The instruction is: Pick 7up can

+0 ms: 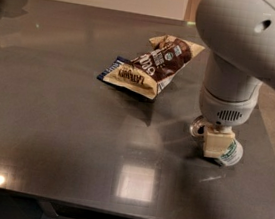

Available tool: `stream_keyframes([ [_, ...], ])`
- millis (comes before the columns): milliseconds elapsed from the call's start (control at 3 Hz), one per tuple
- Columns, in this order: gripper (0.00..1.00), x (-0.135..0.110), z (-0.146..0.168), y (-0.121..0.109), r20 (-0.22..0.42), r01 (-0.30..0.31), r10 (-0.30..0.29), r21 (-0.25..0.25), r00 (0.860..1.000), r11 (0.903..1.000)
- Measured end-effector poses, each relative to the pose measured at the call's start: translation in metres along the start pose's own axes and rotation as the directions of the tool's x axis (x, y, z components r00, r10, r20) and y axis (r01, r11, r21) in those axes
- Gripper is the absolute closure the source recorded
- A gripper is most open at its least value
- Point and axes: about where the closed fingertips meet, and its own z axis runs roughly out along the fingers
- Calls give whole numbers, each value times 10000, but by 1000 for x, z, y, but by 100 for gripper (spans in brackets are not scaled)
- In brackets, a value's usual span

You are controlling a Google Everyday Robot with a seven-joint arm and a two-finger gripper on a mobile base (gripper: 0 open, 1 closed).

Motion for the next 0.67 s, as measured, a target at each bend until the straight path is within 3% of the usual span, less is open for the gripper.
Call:
stream_keyframes([
  [333,0,-6,9,7,107,256,-253,-314,9996,9992],
  [667,0,-6,9,7,107,256,-253,-313,9996,9992],
])
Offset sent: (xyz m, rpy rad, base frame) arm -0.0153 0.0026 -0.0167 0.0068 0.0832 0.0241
